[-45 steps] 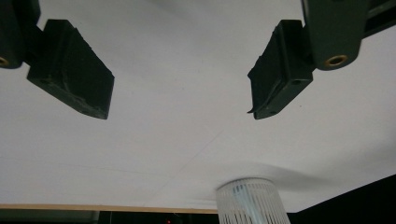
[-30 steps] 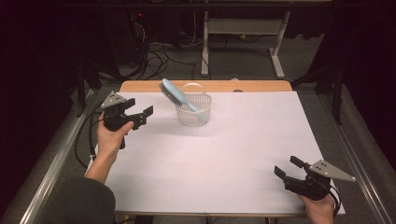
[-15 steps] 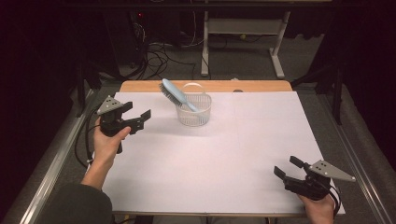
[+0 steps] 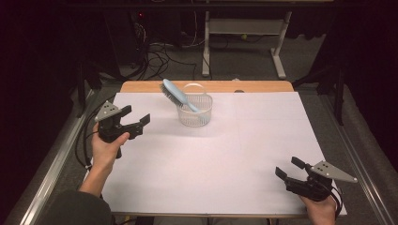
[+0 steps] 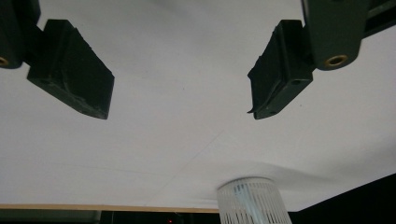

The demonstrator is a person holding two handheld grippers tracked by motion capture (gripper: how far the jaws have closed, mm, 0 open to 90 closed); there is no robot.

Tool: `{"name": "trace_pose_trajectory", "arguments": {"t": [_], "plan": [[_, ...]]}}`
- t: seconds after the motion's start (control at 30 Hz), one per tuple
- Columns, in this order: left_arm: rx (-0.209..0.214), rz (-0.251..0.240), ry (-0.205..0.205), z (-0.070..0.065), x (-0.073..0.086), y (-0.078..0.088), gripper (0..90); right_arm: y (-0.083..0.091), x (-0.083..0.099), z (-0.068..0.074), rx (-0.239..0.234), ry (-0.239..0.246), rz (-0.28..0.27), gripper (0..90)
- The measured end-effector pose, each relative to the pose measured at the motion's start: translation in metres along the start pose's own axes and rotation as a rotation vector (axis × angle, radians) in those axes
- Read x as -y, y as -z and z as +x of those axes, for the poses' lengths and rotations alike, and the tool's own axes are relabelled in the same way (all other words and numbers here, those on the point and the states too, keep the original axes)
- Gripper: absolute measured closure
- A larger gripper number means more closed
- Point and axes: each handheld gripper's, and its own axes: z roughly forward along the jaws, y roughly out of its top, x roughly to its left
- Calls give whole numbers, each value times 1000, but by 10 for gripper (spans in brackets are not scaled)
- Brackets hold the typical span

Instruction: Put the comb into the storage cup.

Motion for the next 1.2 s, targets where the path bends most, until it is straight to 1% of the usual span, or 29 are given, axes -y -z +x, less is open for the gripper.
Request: {"name": "trace_pose_trajectory", "arguments": {"t": [0.17,0.37,0.8,1.07,1.2], "plan": [[2,-4,-14,-4,4,4,211,0,0,1,3,1,1,223],[13,-6,-18,-6,10,7,209,0,0,1,4,6,4,223],[18,-8,-11,-8,20,13,206,0,0,1,3,3,0,223],[17,-10,-18,-9,24,17,205,0,0,0,4,0,0,223],[16,-12,-11,-9,28,18,204,0,0,0,3,0,0,223]]}}
